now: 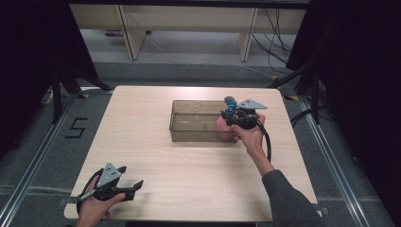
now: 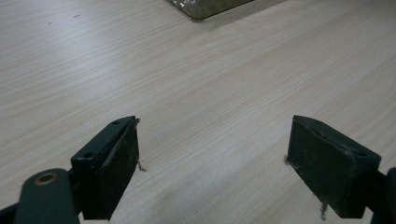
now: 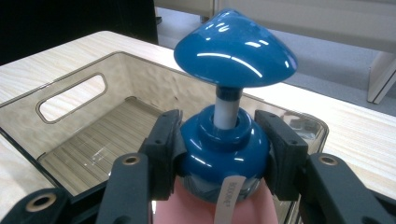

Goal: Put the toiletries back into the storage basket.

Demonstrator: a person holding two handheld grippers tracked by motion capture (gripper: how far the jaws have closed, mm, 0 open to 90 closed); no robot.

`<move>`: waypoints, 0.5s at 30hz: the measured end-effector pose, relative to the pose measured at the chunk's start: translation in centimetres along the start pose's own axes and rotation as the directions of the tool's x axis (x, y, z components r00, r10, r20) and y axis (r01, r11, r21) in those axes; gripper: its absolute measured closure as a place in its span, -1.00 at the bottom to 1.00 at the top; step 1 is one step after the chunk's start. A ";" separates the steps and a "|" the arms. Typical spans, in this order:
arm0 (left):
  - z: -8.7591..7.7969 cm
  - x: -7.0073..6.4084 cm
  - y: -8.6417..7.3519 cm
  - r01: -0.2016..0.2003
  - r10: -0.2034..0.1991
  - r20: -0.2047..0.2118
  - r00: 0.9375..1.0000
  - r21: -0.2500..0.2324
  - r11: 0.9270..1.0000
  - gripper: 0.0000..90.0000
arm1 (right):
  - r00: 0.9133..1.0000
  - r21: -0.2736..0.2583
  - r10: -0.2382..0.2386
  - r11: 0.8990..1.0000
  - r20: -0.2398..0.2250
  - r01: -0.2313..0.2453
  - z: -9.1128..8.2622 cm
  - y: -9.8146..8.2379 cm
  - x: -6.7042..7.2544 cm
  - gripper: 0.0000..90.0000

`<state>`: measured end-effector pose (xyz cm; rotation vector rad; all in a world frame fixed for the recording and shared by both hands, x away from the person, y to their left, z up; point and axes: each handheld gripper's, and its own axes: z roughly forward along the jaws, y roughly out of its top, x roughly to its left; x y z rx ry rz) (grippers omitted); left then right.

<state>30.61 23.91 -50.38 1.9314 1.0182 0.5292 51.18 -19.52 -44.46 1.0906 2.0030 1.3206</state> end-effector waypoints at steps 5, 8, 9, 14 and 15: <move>0.0 0.0 0.0 0.001 -0.001 0.000 1.000 -0.003 1.000 -0.64 | 1.000 0.010 -0.006 1.000 -0.002 0.006 -0.1 0.0 0.2 0.17; -0.1 -0.1 0.0 0.004 -0.004 -0.007 1.000 0.000 1.000 -0.64 | 1.000 -0.027 0.023 0.999 -0.014 -0.024 -0.4 0.2 0.1 0.03; -0.1 -0.1 0.0 0.003 -0.003 -0.007 1.000 -0.002 1.000 -0.64 | 0.998 -0.035 0.064 0.997 -0.008 -0.064 -0.7 0.4 0.3 -0.10; 0.0 -0.1 0.0 0.006 -0.006 -0.002 1.000 -0.007 1.000 -0.64 | 0.998 -0.044 0.059 0.997 -0.009 -0.060 -1.6 1.2 0.3 -0.38; 0.0 -0.1 0.0 0.006 -0.006 -0.002 1.000 -0.007 1.000 -0.64 | 0.998 -0.053 0.067 0.996 -0.014 -0.068 -1.7 1.3 0.2 -0.45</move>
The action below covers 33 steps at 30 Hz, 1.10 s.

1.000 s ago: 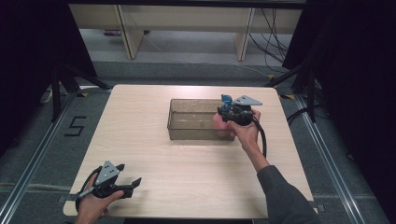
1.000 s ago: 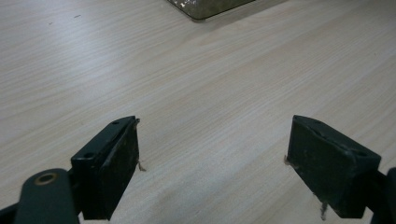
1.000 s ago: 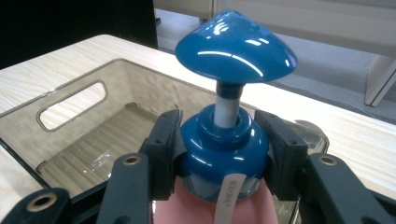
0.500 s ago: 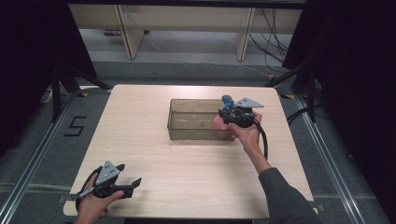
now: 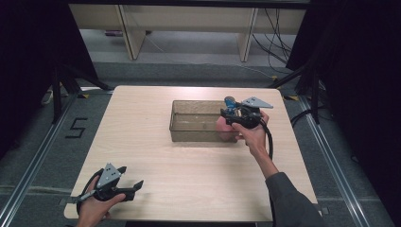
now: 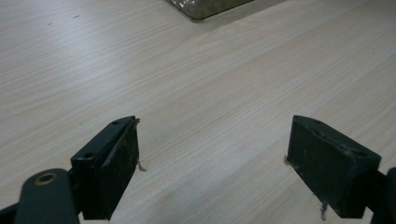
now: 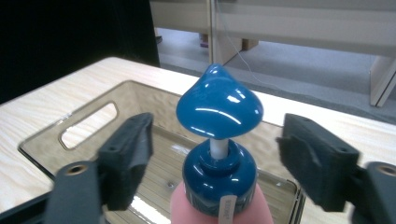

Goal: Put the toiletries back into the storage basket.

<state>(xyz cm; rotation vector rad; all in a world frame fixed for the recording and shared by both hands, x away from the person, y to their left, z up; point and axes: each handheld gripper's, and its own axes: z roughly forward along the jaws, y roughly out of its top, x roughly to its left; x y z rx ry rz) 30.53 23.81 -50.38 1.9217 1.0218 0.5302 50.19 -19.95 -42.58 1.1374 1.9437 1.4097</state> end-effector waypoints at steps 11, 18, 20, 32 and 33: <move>0.0 0.1 0.0 -0.001 0.001 -0.001 1.000 0.002 1.000 -0.64 | 1.000 0.001 0.000 1.000 0.025 0.000 -1.1 0.1 0.1 -0.63; -0.1 0.1 0.0 -0.001 0.001 -0.007 1.000 0.005 1.000 -0.64 | 0.999 -0.004 0.026 1.000 0.039 -0.026 -2.0 0.0 0.4 -0.63; -0.1 0.1 0.0 -0.002 0.002 -0.008 1.000 0.005 1.000 -0.64 | 0.999 -0.017 -0.003 1.000 0.037 0.004 -2.2 0.0 0.3 -0.63; -0.1 0.0 0.0 -0.002 0.002 -0.007 1.000 0.004 1.000 -0.64 | 0.998 -0.026 -0.016 1.000 0.063 0.018 -3.5 -0.4 0.6 -0.64; -0.1 0.0 0.0 0.002 -0.002 -0.002 1.000 -0.003 1.000 -0.64 | 0.999 -0.016 0.004 1.000 0.052 -0.003 -3.6 -0.4 0.7 -0.64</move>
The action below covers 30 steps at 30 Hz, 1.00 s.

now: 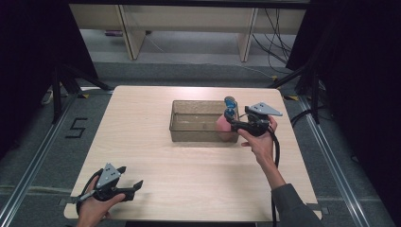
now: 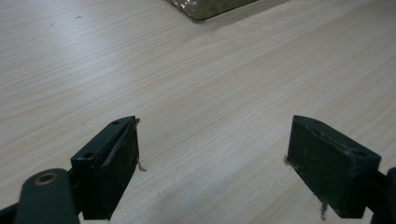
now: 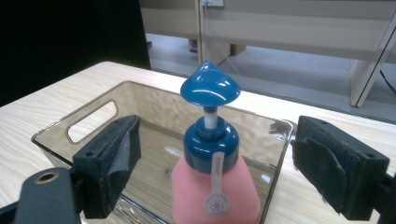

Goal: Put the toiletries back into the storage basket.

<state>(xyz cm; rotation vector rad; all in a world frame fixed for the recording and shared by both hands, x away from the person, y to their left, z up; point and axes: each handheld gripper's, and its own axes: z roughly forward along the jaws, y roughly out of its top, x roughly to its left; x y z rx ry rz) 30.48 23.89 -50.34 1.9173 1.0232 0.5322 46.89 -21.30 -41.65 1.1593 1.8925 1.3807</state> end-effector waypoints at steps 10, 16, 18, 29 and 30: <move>-0.2 0.1 0.0 -0.011 0.011 -0.002 1.000 0.007 1.000 -0.64 | 1.000 -0.008 0.002 1.000 -0.010 -0.002 -0.7 -0.5 -0.2 -0.64; -0.1 0.0 -0.1 -0.001 0.001 -0.003 1.000 -0.001 1.000 -0.64 | 1.000 -0.006 0.004 1.000 -0.003 -0.004 -1.0 -0.6 -0.3 -0.64; -0.1 0.0 -0.1 -0.002 0.002 -0.003 1.000 0.000 1.000 -0.64 | 1.000 -0.012 -0.007 1.000 -0.002 0.007 -1.1 -0.6 -0.4 -0.64; -0.1 0.0 0.0 -0.004 0.004 -0.002 1.000 0.001 1.000 -0.64 | 1.000 0.007 0.014 1.000 -0.014 -0.014 -1.8 -1.1 -0.4 -0.65; -0.1 0.1 0.0 -0.016 0.016 -0.004 1.000 0.014 1.000 -0.64 | 1.000 0.004 0.016 1.000 -0.014 -0.016 -1.8 -1.1 -0.4 -0.65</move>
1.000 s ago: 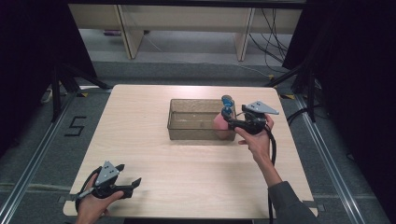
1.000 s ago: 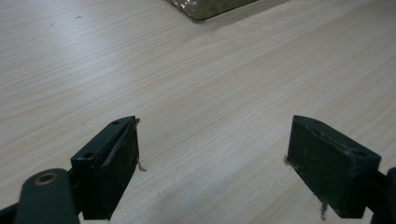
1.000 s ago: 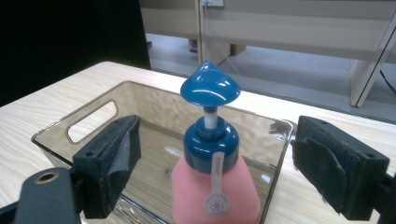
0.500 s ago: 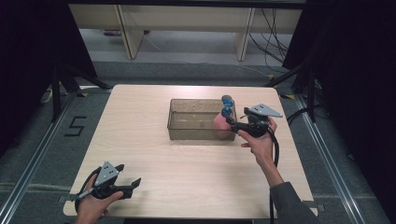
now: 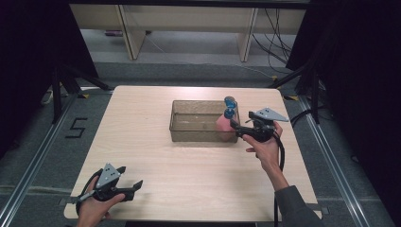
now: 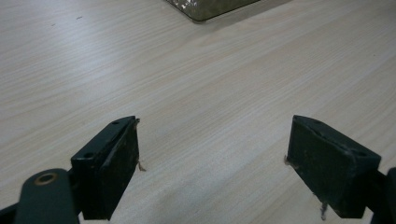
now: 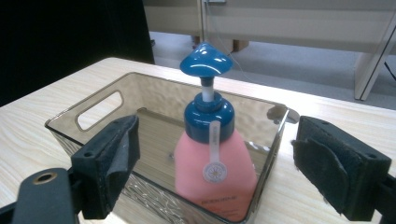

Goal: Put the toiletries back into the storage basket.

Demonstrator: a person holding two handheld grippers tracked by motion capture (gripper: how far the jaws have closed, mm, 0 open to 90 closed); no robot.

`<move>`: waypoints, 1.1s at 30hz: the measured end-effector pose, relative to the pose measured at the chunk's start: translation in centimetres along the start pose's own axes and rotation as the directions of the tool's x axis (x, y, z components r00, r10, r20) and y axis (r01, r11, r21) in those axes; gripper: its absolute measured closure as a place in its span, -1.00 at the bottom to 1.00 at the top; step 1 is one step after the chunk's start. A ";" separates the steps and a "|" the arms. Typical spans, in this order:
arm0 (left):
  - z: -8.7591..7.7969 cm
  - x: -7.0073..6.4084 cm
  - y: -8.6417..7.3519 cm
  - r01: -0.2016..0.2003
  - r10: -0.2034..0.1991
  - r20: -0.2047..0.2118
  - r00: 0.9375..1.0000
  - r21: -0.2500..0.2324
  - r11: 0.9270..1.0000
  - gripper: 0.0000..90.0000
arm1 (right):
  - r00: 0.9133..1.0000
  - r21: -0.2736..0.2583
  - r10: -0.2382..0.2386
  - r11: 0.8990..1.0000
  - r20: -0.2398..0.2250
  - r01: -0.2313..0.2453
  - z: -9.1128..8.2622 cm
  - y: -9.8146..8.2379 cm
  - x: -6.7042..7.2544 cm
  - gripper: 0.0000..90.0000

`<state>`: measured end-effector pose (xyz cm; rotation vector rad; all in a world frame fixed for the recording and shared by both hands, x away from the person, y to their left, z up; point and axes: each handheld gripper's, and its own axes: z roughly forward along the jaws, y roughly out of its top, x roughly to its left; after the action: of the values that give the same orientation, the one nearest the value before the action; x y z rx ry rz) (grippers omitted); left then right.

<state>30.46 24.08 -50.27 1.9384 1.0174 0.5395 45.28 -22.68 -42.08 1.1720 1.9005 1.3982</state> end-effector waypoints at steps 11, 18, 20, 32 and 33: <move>0.1 -0.1 0.0 0.013 -0.013 -0.006 1.000 -0.016 1.000 -0.64 | 1.000 0.007 0.011 1.000 -0.008 -0.011 -1.1 -0.9 -0.1 -0.65; 0.0 -0.1 0.0 0.014 -0.014 -0.011 1.000 -0.015 1.000 -0.64 | 1.000 0.020 0.019 1.000 -0.020 -0.019 -1.7 -1.5 0.1 -0.65; 0.0 -0.1 0.0 0.014 -0.014 -0.012 1.000 -0.014 1.000 -0.64 | 1.000 0.010 0.020 1.000 -0.021 -0.019 -1.7 -1.6 0.2 -0.65; -0.2 0.0 0.0 0.015 -0.015 -0.022 1.000 -0.009 1.000 -0.64 | 0.999 0.021 -0.002 1.000 -0.042 0.003 -2.1 -2.2 1.1 -0.65; -0.2 0.0 0.0 0.019 -0.019 -0.024 1.000 -0.011 1.000 -0.64 | 0.999 0.028 -0.010 1.000 -0.047 0.011 -2.2 -2.3 1.1 -0.65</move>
<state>30.27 24.16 -50.18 1.9153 1.0452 0.5577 42.21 -23.05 -43.36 1.1501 1.9623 1.4090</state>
